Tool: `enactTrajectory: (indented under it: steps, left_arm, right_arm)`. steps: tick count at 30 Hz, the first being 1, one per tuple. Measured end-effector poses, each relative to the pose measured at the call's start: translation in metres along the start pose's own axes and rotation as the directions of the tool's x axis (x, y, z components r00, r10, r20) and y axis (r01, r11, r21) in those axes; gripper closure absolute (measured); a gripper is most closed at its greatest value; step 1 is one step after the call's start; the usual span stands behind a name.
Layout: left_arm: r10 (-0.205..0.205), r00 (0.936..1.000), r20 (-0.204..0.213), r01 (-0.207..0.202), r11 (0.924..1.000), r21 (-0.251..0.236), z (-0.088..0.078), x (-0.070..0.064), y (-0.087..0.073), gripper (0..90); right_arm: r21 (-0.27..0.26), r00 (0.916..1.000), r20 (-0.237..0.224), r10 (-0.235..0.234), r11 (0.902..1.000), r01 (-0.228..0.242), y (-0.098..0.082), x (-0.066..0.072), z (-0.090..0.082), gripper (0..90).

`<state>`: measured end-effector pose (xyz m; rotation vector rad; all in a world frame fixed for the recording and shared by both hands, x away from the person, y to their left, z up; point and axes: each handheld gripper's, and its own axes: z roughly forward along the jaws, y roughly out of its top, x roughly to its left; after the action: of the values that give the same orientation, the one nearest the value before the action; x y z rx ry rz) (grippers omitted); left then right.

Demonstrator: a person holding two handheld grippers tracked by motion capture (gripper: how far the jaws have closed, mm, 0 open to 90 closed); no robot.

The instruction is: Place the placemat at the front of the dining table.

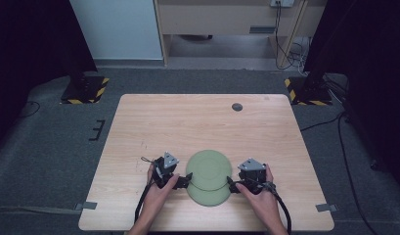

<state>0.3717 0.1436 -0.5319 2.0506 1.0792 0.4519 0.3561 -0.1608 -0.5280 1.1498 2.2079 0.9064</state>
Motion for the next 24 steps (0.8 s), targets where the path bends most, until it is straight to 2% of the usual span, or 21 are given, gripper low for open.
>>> enactTrajectory:
  steps: [2, 7, 14, 24]
  left_arm:
    - [0.008, 1.0, -0.004, -0.008, 1.0, 0.003, 0.0004, 0.0, 0.0011, 0.0]
    - [-0.007, 1.0, -0.001, 0.007, 1.0, 0.002, 0.002, 0.0022, 0.0015, 0.0]
    - [0.003, 0.9999, -0.012, -0.003, 1.0, 0.0, 0.0044, 0.003, 0.0046, 0.0]
    - [0.001, 0.9997, -0.022, -0.002, 0.9999, -0.01, 0.0081, -0.0005, 0.0071, 0.1]
  right_arm:
    - [-0.001, 1.0, 0.003, 0.004, 1.0, -0.004, 0.0004, -0.0002, 0.0007, 1.5]
    - [-0.006, 0.9999, 0.009, 0.009, 0.9999, -0.009, 0.0013, -0.0014, 0.0024, 1.5]
    - [-0.011, 0.9998, 0.014, 0.016, 0.9998, -0.016, 0.0021, -0.0035, 0.0047, 1.5]
    - [-0.013, 0.9996, 0.011, 0.026, 0.9996, -0.026, 0.0025, -0.0057, 0.0065, 1.8]
